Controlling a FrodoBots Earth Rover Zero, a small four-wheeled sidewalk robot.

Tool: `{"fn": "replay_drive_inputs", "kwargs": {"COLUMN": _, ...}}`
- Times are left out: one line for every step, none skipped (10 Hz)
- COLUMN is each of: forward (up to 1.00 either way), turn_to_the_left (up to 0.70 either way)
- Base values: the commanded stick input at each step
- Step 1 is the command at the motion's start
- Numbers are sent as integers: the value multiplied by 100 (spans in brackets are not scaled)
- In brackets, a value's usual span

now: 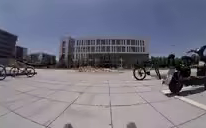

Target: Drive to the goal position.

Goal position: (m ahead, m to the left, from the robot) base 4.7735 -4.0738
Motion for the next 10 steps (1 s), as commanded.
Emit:
{"fn": "replay_drive_inputs", "kwargs": {"forward": 45, "turn_to_the_left": 9}}
{"fn": "replay_drive_inputs", "kwargs": {"forward": 45, "turn_to_the_left": 8}}
{"fn": "replay_drive_inputs", "kwargs": {"forward": 45, "turn_to_the_left": 5}}
{"fn": "replay_drive_inputs", "kwargs": {"forward": 45, "turn_to_the_left": 4}}
{"fn": "replay_drive_inputs", "kwargs": {"forward": 45, "turn_to_the_left": 3}}
{"fn": "replay_drive_inputs", "kwargs": {"forward": 45, "turn_to_the_left": 3}}
{"fn": "replay_drive_inputs", "kwargs": {"forward": 45, "turn_to_the_left": 3}}
{"fn": "replay_drive_inputs", "kwargs": {"forward": 45, "turn_to_the_left": 3}}
{"fn": "replay_drive_inputs", "kwargs": {"forward": 45, "turn_to_the_left": 3}}
{"fn": "replay_drive_inputs", "kwargs": {"forward": 45, "turn_to_the_left": 3}}
